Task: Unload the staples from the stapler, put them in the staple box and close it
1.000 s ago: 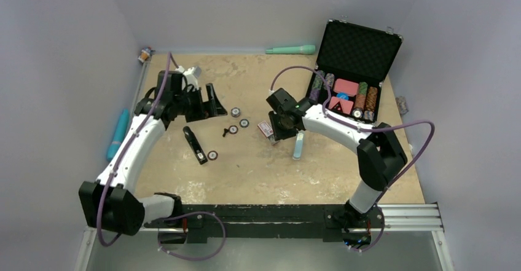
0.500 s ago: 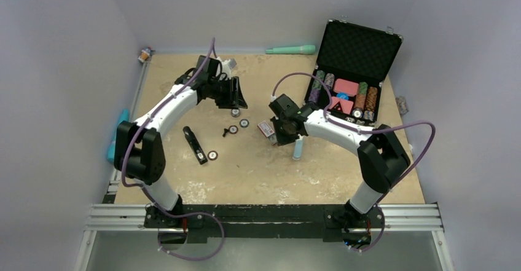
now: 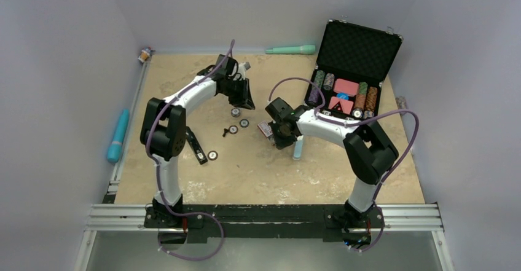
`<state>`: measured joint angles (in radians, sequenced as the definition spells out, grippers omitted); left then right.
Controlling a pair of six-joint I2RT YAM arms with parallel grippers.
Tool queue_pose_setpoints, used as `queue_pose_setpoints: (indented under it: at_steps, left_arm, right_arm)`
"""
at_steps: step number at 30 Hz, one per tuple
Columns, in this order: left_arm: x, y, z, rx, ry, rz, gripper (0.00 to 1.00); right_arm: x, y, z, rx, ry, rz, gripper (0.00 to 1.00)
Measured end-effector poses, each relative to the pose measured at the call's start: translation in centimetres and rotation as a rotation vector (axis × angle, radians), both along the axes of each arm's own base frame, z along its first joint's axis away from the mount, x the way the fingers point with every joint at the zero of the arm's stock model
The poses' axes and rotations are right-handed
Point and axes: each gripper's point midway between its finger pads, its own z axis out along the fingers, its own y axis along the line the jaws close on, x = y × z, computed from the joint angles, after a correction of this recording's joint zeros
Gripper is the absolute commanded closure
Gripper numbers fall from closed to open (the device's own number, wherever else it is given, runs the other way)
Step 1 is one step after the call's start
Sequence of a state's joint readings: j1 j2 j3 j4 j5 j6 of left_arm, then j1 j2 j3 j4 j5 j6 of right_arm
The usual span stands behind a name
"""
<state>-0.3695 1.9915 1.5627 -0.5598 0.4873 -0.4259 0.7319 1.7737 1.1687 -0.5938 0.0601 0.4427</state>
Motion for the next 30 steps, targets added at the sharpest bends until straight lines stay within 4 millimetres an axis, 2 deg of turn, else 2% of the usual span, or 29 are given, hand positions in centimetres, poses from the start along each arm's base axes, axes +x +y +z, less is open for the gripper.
queue_pose_setpoints:
  at_steps: [12, 22, 30]
  left_arm:
    - [0.3, -0.5, -3.9, 0.028, 0.074, -0.008, 0.86]
    - [0.7, -1.9, -4.6, 0.020, 0.055, -0.008, 0.90]
    - [-0.5, -2.6, -6.5, 0.055, 0.084, -0.015, 0.91]
  right_arm:
    - [1.1, -0.5, -0.7, -0.019, 0.003, 0.009, 1.00]
    - [1.2, -0.6, -0.7, -0.025, -0.004, 0.030, 1.00]
    - [1.6, -0.9, -1.6, -0.040, 0.004, 0.038, 1.00]
